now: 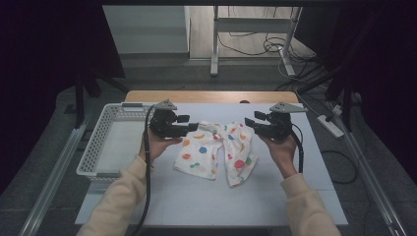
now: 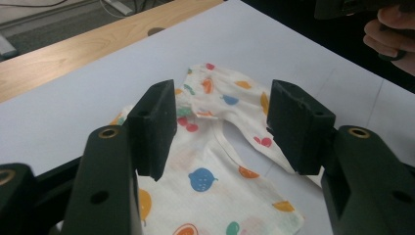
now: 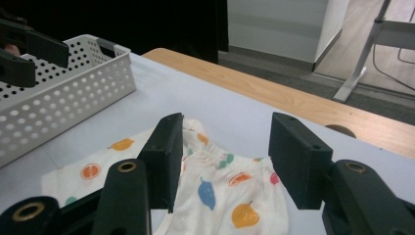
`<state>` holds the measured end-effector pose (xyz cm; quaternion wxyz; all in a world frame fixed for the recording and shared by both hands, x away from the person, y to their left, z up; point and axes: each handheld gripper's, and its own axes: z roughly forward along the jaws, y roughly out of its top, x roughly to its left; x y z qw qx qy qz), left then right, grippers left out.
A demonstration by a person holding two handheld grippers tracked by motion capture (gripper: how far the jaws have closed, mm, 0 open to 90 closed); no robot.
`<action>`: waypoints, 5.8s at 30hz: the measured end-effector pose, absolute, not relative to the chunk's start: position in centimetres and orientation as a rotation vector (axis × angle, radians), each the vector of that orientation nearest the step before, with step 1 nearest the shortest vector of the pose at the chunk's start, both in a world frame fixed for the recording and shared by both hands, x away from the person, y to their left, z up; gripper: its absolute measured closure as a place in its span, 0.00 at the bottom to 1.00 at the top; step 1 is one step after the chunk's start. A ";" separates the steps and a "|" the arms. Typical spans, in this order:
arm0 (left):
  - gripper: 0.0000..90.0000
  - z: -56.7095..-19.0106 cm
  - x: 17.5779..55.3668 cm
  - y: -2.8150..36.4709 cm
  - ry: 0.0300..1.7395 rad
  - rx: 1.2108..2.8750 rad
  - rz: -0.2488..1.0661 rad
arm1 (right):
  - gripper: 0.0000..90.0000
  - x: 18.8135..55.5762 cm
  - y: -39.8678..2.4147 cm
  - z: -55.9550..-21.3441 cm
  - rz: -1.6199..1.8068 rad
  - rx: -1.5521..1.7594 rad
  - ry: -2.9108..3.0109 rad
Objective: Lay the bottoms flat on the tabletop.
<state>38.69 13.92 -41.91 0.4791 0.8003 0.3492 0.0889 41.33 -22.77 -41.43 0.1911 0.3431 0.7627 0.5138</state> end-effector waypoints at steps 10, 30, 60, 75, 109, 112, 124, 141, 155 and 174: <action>0.49 -43.0 36.3 14.6 0.824 1.947 0.195 | 0.52 39.9 -23.1 -42.2 1.427 0.927 2.189; 0.48 -44.8 34.1 14.6 0.792 1.963 0.151 | 0.52 38.5 -24.1 -43.7 1.454 0.939 2.239; 0.40 -45.6 33.4 15.7 0.831 1.979 0.157 | 0.48 38.8 -26.2 -47.8 1.245 1.034 2.356; 0.39 -45.7 33.4 15.4 0.824 1.994 0.158 | 0.46 39.1 -26.6 -48.9 1.162 1.067 2.394; 0.37 -45.9 33.4 15.2 0.829 2.010 0.164 | 0.72 39.7 -24.9 -51.6 0.934 1.066 2.548; 0.37 -45.9 33.4 15.3 0.833 2.009 0.167 | 0.78 39.7 -24.9 -51.6 0.934 1.059 2.559; 0.37 -45.8 33.3 15.3 0.833 2.013 0.180 | 0.96 39.5 -24.9 -51.4 0.954 1.058 2.604; 0.37 -45.8 33.1 15.2 0.825 2.015 0.180 | 0.96 35.9 -27.0 -51.1 0.956 1.101 2.536; 0.37 -45.7 33.2 15.2 0.825 2.013 0.182 | 0.96 32.7 -29.8 -51.2 0.945 1.174 2.493; 0.36 -45.4 33.1 15.6 0.838 1.998 0.194 | 0.78 31.6 -31.1 -50.6 0.898 1.230 2.374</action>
